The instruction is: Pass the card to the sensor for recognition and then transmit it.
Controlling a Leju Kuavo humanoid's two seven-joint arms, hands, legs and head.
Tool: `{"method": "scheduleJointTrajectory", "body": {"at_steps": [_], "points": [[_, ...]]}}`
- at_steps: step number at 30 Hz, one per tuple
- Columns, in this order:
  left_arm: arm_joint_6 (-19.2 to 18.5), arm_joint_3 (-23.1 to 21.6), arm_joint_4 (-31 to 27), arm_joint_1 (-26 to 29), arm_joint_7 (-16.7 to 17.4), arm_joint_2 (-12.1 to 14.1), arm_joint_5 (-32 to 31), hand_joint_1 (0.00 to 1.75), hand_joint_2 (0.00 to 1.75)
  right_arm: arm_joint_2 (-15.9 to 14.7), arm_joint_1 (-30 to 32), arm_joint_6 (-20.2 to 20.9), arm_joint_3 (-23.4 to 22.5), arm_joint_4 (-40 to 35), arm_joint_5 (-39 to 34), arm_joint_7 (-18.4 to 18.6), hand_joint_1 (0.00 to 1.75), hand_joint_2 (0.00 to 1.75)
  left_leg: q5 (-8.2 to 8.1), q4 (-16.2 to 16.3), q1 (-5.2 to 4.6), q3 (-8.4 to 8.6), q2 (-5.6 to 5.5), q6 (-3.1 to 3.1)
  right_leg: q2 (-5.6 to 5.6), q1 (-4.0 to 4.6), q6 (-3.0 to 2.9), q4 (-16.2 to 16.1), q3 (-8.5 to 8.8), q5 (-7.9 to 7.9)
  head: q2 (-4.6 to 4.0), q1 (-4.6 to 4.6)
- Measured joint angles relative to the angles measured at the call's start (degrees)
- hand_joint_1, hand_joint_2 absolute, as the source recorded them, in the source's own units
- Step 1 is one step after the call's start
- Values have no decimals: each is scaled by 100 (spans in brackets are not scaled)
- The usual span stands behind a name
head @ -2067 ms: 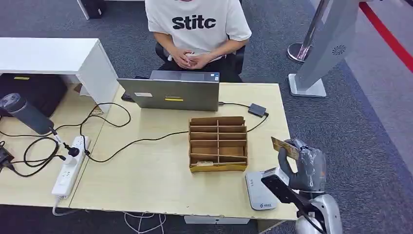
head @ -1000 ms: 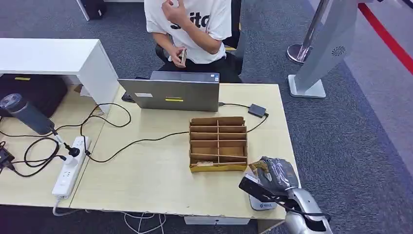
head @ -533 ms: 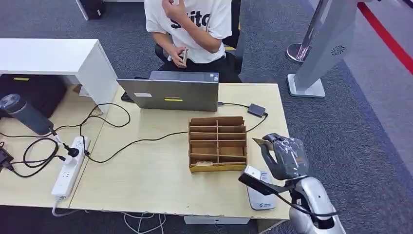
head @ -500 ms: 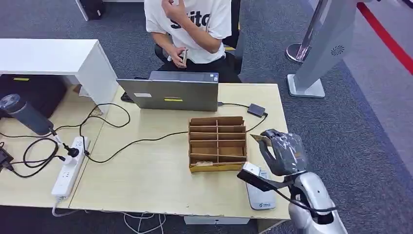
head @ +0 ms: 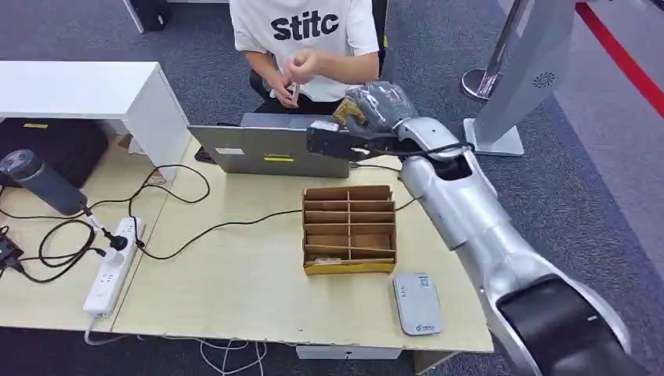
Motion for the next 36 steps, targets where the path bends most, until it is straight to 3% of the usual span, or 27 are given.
{"method": "scheduleJointTrajectory", "body": {"at_steps": [4,11,13,14,15,16,28,33,36], "points": [[-44,-55,28,-11,0,53,-33,0,175,265,-510,75,18,690,-53,83,175,175,-1,0,0,-5,0,1,1,0,1,-2,-1,0,0,2],[-55,-63,44,-12,0,57,-33,0,175,306,-557,77,22,781,-53,83,175,175,-1,0,0,-5,0,1,1,0,1,-3,-1,-1,0,4],[-70,-85,92,-13,0,107,-35,0,175,481,-737,90,61,1271,-50,90,175,175,-3,0,-3,-7,0,2,0,-1,2,-10,0,0,0,2],[-70,-88,101,-14,0,120,-42,0,175,499,-748,90,72,1339,-50,90,138,175,-3,1,-3,-6,1,2,0,-1,2,-10,0,0,0,4],[-70,-88,103,-13,0,125,-42,0,175,501,-750,90,74,1365,-50,90,42,175,-2,1,-2,-5,-1,2,-1,-1,2,-10,0,0,0,2],[-70,-88,103,-13,0,129,-46,0,175,503,-750,88,79,1389,-50,88,0,175,-2,1,-2,-6,-2,2,-3,-1,2,-9,0,0,0,4],[-50,-92,105,-13,4,138,-68,0,175,503,-745,-48,92,1601,11,4,0,175,-2,1,-2,-6,-2,2,-2,-1,2,-9,-2,0,0,4],[17,-90,107,-10,11,125,22,0,175,462,-669,-484,92,1381,67,-288,0,175,-2,1,-2,-6,-1,2,-1,0,2,-9,-3,0,0,2],[87,-74,107,-6,15,79,131,0,175,309,-302,-791,92,652,129,-417,0,175,-2,1,-2,-5,-3,2,-2,0,2,-12,-3,0,0,6]]}}
